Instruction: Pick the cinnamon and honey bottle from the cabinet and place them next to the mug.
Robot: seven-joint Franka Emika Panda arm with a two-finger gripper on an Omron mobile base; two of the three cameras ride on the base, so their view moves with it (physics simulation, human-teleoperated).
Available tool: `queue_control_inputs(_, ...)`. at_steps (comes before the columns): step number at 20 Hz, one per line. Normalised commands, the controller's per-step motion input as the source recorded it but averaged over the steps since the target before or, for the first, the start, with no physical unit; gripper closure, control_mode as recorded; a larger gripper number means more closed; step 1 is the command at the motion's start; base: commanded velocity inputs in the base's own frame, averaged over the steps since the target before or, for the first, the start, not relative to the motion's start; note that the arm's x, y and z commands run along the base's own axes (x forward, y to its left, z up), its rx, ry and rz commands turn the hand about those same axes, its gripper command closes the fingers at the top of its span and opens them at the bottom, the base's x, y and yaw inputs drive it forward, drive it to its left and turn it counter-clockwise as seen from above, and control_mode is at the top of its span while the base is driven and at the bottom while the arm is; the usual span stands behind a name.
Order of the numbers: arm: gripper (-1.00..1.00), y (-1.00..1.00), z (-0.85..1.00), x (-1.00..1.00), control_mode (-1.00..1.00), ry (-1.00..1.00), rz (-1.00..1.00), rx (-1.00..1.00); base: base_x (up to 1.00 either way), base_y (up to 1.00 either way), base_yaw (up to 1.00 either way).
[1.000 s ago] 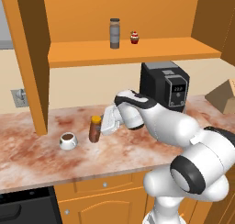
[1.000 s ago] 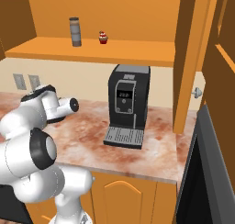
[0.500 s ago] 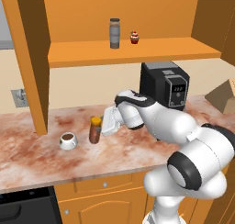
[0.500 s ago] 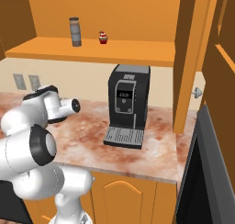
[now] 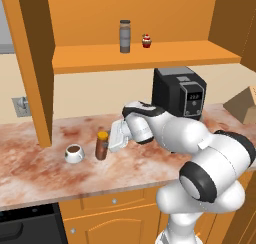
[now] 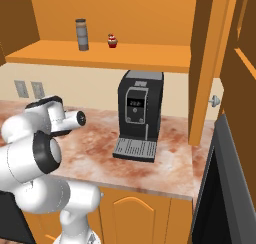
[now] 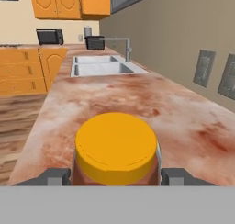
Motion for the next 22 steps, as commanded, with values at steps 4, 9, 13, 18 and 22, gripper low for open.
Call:
queue_control_inputs(4,1.00,0.00,-0.18,0.00,-1.00,0.00,0.00,0.00,0.00,0.00,0.00)
queue_control_inputs(9,1.00,0.00,-0.22,0.00,-1.00,0.00,0.00,0.00,0.00,0.00,0.00)
queue_control_inputs(13,1.00,0.00,-0.19,0.00,-1.00,0.00,0.00,0.00,0.00,0.00,0.00)
queue_control_inputs(18,1.00,0.00,-0.19,0.00,-1.00,0.01,0.00,0.00,0.00,0.00,0.00)
queue_control_inputs(22,1.00,0.00,-0.10,0.00,-1.00,0.01,0.00,0.00,0.00,0.00,0.00)
